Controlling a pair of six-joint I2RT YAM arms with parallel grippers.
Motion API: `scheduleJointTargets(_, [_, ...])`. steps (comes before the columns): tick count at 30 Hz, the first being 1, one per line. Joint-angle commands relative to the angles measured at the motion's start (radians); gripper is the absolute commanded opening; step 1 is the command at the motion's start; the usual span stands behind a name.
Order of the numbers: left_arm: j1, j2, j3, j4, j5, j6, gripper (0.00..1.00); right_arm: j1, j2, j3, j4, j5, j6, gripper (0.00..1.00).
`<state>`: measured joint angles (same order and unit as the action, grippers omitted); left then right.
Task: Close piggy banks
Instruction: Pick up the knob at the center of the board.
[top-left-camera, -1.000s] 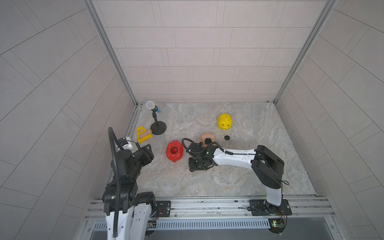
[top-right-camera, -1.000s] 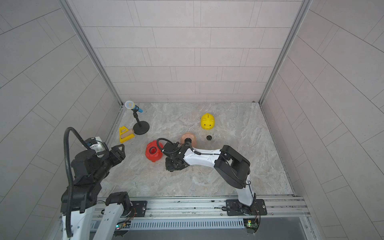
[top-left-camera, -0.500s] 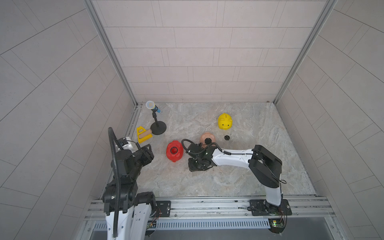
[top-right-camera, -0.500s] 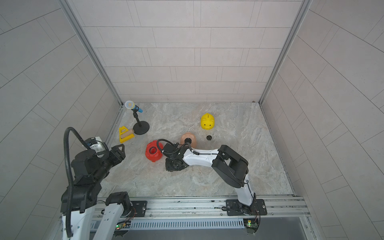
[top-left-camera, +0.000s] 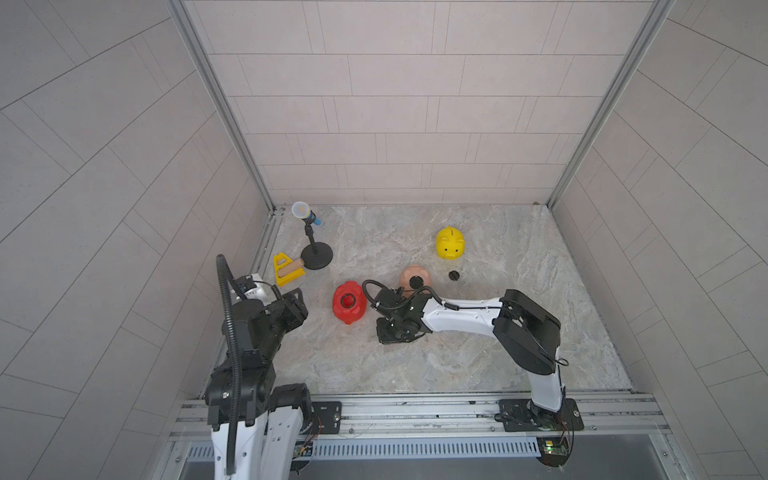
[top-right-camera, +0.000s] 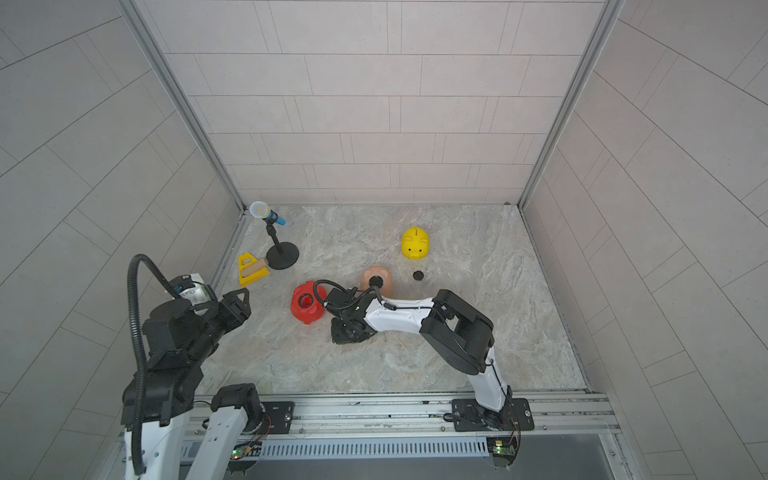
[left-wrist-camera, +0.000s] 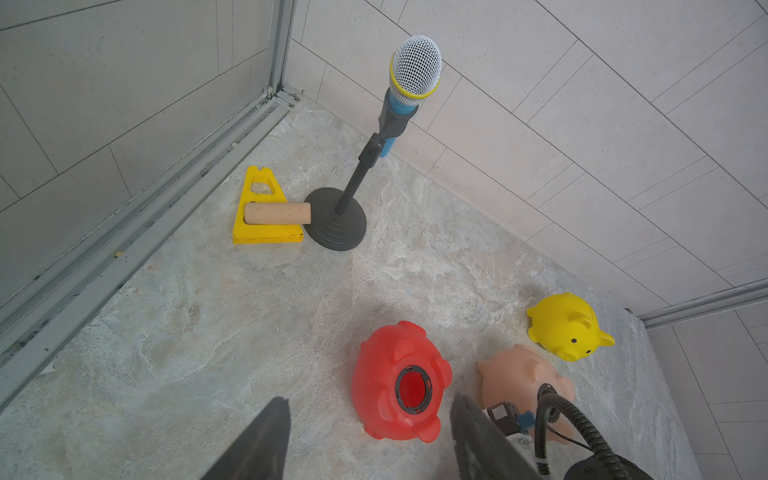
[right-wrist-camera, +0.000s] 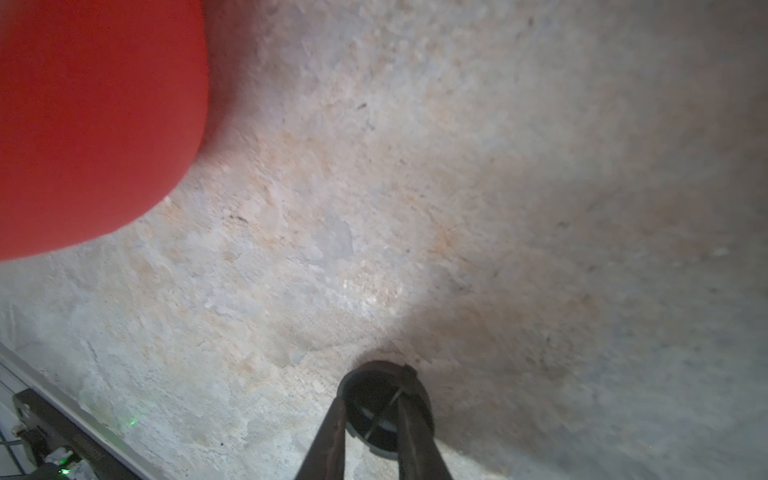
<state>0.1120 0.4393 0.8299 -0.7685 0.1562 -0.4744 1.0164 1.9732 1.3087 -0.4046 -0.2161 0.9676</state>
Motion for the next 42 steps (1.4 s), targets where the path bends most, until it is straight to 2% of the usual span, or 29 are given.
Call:
scheduleJointTargets(1, [0.005,0.003,-0.011,0.002,-0.005,0.0,0.67,0.002,0.005,-0.002,-0.122,0.056,-0.049,0.23])
scheduleJointTargets(9, [0.005,0.006,-0.012,0.003,-0.003,0.0,0.67,0.001,0.031,0.03,-0.224,0.106,-0.13,0.15])
scheduleJointTargets(19, [0.005,0.009,-0.012,0.004,-0.002,0.0,0.67,0.005,0.073,0.094,-0.397,0.251,-0.246,0.12])
scheduleJointTargets(28, [0.004,0.013,-0.011,0.005,0.0,0.0,0.67,0.005,0.096,0.099,-0.39,0.237,-0.265,0.14])
scheduleJointTargets(31, [0.005,0.014,-0.012,0.005,0.002,0.0,0.67,0.005,0.099,0.098,-0.387,0.236,-0.267,0.1])
scheduleJointTargets(33, [0.005,0.012,-0.012,0.005,0.001,0.0,0.67,0.005,0.095,0.093,-0.383,0.24,-0.273,0.0])
scheduleJointTargets(42, [0.005,0.015,-0.015,0.008,0.004,0.0,0.67,0.001,0.033,0.052,-0.347,0.26,-0.277,0.0])
